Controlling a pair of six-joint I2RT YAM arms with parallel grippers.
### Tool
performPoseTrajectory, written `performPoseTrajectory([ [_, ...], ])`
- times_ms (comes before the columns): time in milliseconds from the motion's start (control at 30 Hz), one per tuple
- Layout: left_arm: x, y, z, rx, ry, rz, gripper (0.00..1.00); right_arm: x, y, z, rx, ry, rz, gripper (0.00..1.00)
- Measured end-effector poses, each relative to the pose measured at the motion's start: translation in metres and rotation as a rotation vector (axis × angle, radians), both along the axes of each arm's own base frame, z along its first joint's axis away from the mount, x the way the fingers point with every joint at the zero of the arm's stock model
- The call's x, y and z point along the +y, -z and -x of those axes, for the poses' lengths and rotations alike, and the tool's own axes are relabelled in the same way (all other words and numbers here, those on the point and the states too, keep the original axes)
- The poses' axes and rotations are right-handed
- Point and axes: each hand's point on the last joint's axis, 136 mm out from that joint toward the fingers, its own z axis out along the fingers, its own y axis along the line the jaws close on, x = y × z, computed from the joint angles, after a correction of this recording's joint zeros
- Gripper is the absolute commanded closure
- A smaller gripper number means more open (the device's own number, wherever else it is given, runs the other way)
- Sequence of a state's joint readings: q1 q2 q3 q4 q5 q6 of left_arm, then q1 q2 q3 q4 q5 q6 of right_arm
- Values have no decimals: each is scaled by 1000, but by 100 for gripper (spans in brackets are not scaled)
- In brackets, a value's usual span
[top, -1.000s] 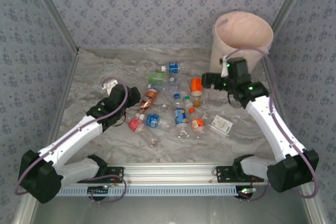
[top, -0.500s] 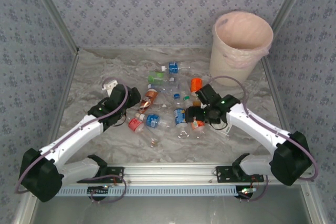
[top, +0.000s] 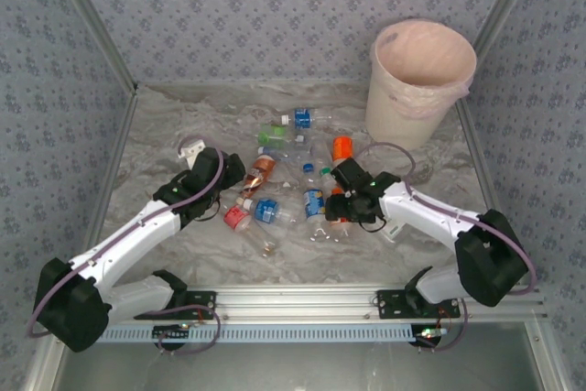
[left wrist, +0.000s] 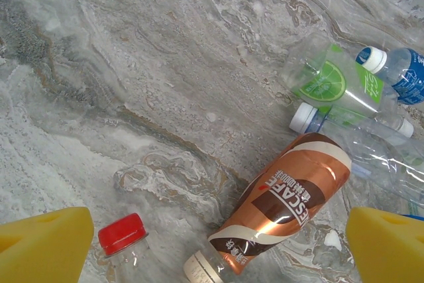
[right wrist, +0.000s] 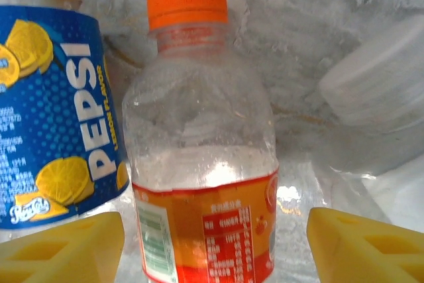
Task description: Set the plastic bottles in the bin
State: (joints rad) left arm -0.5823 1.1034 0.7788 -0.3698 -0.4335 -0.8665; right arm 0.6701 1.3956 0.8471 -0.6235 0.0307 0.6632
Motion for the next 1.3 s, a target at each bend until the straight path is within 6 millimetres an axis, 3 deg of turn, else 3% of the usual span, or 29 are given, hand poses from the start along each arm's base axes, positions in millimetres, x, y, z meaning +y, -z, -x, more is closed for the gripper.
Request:
performPoseTrajectory([
  [267,0,8,-1,23,0,-15,2,-7,27,-9,25,18,97,29],
  [500,0,8,0,25,0,-17,2,-8,32,-14,10,26,117,31],
  [800,0,9,1,31,0,-21,2,-11,32,-23,-34,22,146,43],
  [1067,2,10,4,42,-1,-22,2,-16,-14,-40,-209,32,125,49],
  [1300,6,0,5,16,-15,14,2,-12,-87,-59,-478,23,26,57],
])
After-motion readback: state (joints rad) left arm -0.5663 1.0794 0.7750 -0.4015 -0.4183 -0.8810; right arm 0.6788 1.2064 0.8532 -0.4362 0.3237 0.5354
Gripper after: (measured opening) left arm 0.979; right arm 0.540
